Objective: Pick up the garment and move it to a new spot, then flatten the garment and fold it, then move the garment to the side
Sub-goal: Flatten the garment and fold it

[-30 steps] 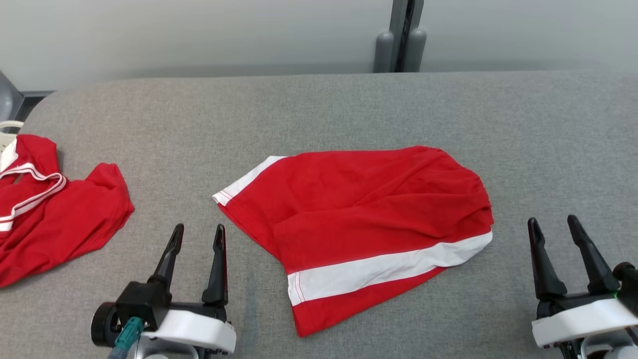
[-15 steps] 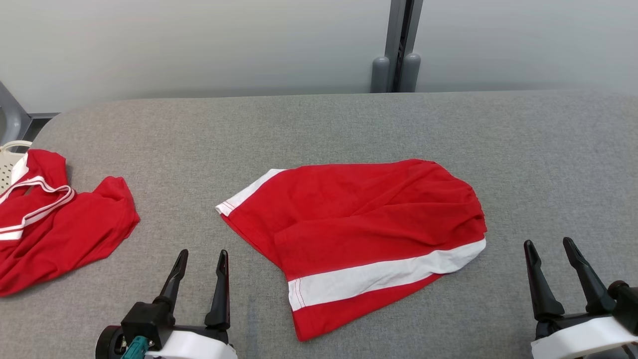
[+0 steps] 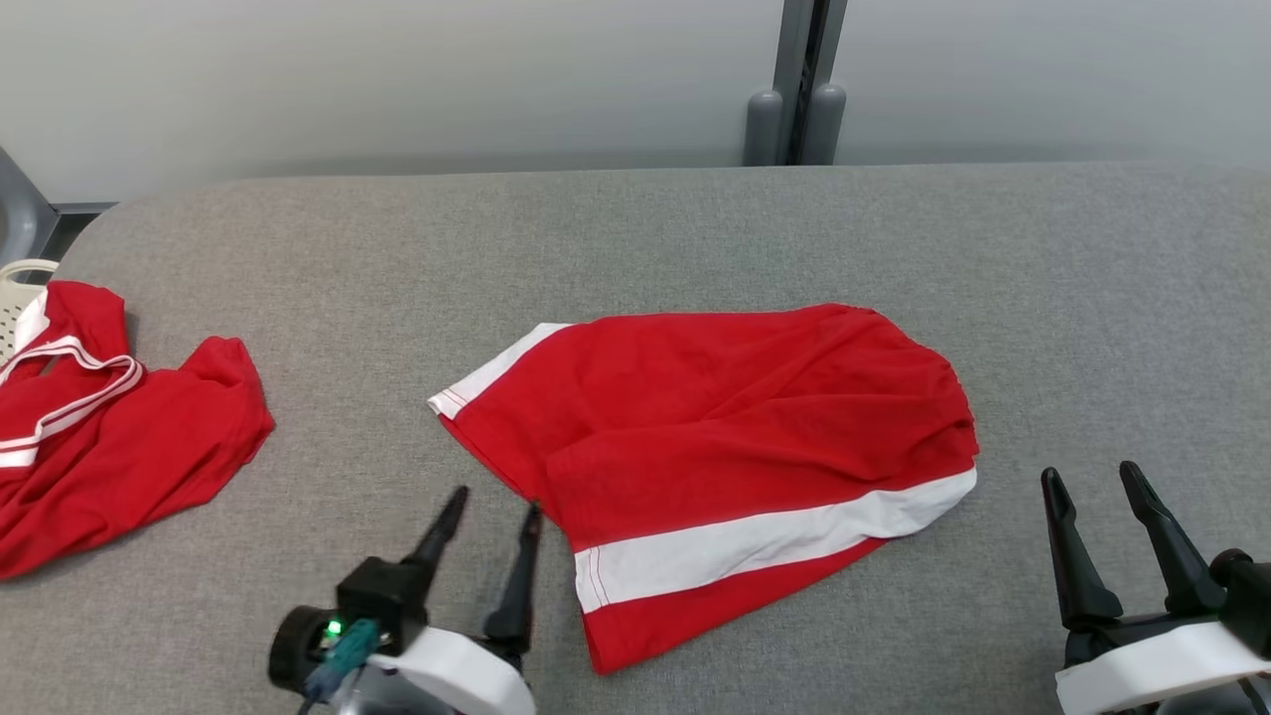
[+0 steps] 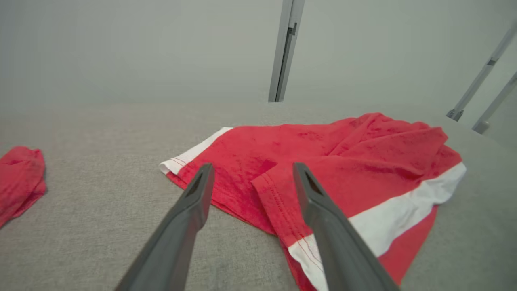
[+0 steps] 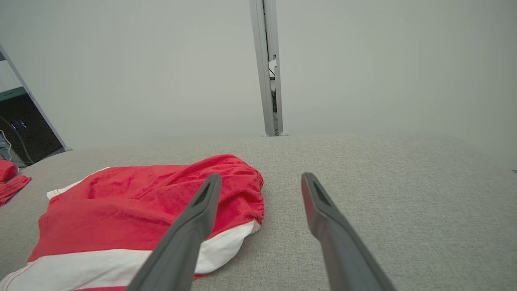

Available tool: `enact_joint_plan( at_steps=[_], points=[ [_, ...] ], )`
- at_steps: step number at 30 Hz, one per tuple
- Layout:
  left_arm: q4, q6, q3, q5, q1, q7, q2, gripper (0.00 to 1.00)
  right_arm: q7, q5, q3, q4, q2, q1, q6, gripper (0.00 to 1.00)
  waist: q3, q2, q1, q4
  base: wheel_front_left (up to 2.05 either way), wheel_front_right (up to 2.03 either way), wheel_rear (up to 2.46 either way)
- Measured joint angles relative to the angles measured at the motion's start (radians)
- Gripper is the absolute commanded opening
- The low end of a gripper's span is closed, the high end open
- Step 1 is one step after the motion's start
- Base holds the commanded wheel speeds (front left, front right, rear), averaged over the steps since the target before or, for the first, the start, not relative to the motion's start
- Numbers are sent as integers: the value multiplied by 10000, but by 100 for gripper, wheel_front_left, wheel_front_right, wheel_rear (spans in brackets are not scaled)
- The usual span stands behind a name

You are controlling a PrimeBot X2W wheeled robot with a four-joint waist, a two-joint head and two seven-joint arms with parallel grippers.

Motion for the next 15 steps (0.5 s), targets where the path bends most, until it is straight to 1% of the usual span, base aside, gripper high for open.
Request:
enact_joint_plan(
  at_steps=[3, 7, 10, 15],
  points=[
    [173, -217, -495, -305, -98, 840, -17, 100, 2, -25, 81, 0, -10, -85, 0, 100, 113, 0, 0, -54, 0, 0, 0],
    [489, -238, -947, -765, -136, 1858, -27, 100, 0, -19, 184, 17, -40, -198, 0, 100, 252, 0, 0, -179, 0, 0, 0],
    [700, -198, -1081, -1095, -185, 2349, -27, 100, -19, 40, 226, 73, -77, -257, 0, 100, 359, 0, 0, -271, 0, 0, 0],
    [995, -176, -1283, -1534, -245, 2847, -29, 100, -84, 65, 284, 176, -111, -370, 0, 100, 492, 0, 0, -421, 0, 0, 0]
  ],
)
